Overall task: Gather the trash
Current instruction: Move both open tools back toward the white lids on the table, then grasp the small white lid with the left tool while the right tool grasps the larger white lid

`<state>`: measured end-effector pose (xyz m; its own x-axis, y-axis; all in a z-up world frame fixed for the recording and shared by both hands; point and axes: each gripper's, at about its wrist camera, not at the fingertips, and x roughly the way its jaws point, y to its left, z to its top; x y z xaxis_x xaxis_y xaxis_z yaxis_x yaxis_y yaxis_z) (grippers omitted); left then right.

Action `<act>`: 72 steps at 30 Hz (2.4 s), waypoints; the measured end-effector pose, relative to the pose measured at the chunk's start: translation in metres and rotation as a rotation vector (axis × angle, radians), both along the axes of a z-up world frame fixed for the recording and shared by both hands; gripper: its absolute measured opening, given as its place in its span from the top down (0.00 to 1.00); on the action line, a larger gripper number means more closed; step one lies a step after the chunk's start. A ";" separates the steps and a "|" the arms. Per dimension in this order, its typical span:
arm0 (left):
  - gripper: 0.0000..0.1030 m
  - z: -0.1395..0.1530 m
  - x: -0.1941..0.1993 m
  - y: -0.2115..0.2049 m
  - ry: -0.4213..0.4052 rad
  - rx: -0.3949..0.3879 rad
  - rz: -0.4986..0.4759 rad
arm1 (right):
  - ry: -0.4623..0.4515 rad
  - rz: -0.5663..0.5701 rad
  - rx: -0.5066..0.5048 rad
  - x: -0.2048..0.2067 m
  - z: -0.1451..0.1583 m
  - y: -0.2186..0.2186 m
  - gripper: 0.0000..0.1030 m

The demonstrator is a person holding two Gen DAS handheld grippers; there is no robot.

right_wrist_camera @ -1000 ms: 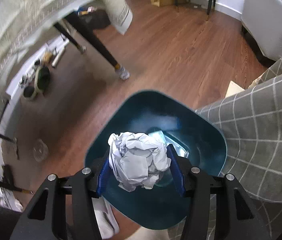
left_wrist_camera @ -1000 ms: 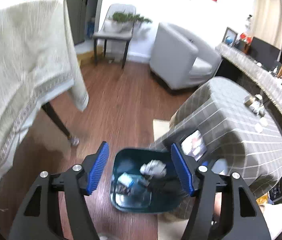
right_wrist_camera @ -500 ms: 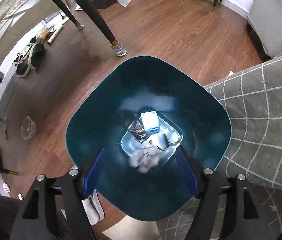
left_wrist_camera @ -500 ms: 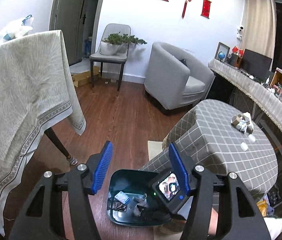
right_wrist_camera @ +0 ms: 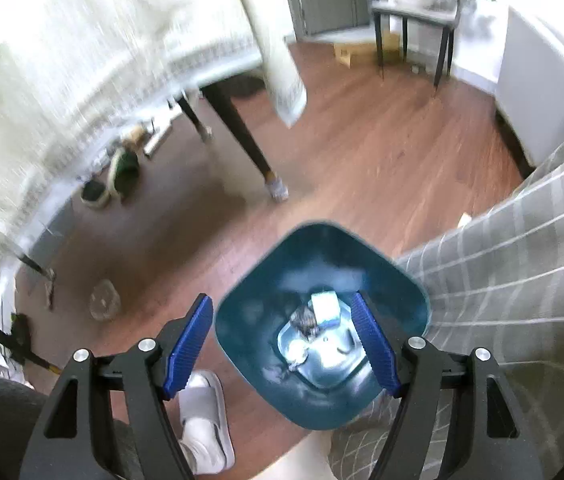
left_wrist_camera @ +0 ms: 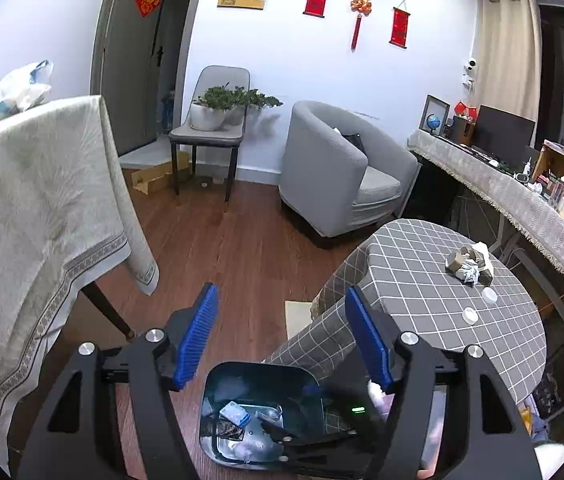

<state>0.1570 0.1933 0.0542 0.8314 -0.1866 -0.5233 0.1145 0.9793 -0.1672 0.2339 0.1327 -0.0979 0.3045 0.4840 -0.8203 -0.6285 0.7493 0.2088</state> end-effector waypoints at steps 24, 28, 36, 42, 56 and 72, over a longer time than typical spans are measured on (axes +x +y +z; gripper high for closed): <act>0.22 0.004 0.031 -0.080 -0.004 0.009 -0.096 | -0.249 -0.232 0.105 0.009 0.107 -0.150 0.24; 0.20 -0.003 0.039 -0.099 0.013 0.006 -0.117 | -0.274 -0.264 0.103 0.009 0.112 -0.173 0.22; 0.17 -0.014 0.049 -0.145 0.032 0.022 -0.179 | -0.277 -0.331 0.103 0.011 0.108 -0.225 0.21; 0.17 -0.027 0.056 -0.180 0.058 0.034 -0.231 | -0.285 -0.380 0.093 0.013 0.104 -0.262 0.19; 0.20 -0.062 0.064 -0.246 0.102 0.091 -0.339 | -0.235 -0.496 0.131 0.030 0.087 -0.329 0.19; 0.40 -0.099 0.079 -0.302 0.184 0.136 -0.387 | -0.168 -0.554 0.089 0.038 0.074 -0.370 0.19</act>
